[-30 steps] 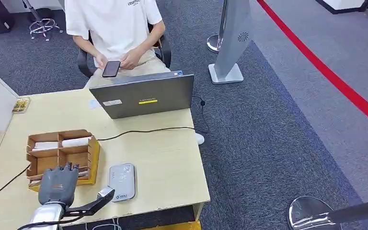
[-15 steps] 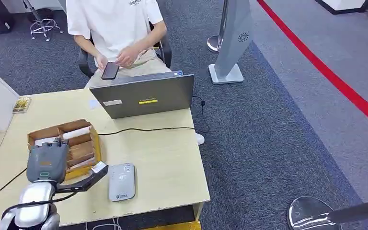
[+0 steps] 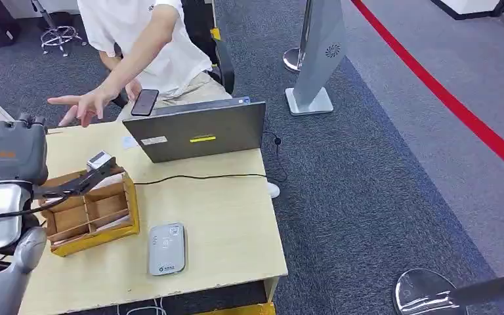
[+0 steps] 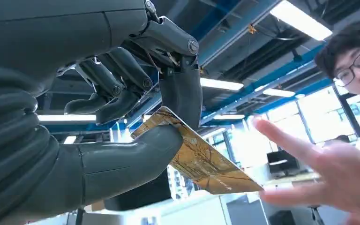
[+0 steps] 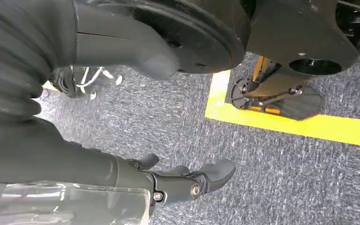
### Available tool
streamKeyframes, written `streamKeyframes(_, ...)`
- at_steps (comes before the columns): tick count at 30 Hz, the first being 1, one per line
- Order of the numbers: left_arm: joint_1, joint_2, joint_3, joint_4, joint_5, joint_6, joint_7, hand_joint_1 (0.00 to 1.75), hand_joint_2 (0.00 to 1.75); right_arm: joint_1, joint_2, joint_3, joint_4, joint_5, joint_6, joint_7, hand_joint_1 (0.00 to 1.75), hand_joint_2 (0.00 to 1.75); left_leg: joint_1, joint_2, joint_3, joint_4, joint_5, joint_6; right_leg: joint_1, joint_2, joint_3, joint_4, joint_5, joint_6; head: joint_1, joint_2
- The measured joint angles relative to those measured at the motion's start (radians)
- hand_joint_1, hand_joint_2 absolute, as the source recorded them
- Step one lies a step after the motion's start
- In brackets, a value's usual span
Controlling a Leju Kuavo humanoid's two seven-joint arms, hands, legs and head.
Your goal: Pass the card to the sensor for recognition and then transmit it.
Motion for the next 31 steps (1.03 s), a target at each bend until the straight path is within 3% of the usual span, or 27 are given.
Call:
streamKeyframes(14, -0.068, 0.070, 0.024, 0.108, -0.049, 0.105, -0.001, 1.75, 1.75, -0.003, 0.000, 0.006, 0.004, 0.016, 0.015, -0.009, 0.00, 1.75, 0.000, 0.000, 0.000, 0.000, 0.000, 0.000, 0.000, 0.001, 0.000, 0.000, 0.000, 0.000, 0.000, 0.000)
streamKeyframes(15, -0.068, 0.074, 0.024, 0.113, -0.049, 0.105, 0.000, 0.00, 1.75, -0.004, 0.000, 0.007, 0.005, 0.016, 0.015, -0.008, 0.00, 1.75, 0.000, 0.000, 0.000, 0.000, 0.000, 0.000, 0.000, 0.000, 0.000, 0.000, 0.000, 0.000, 0.000, 0.000)
streamKeyframes(31, -0.062, 0.088, 0.047, 0.127, -0.049, 0.107, -0.010, 0.00, 1.75, -0.004, 0.000, 0.007, 0.005, 0.015, 0.013, -0.007, 0.00, 1.75, 0.000, 0.000, 0.000, 0.000, 0.000, 0.000, 0.000, 0.000, 0.000, 0.000, 0.000, 0.000, 0.000, 0.000)
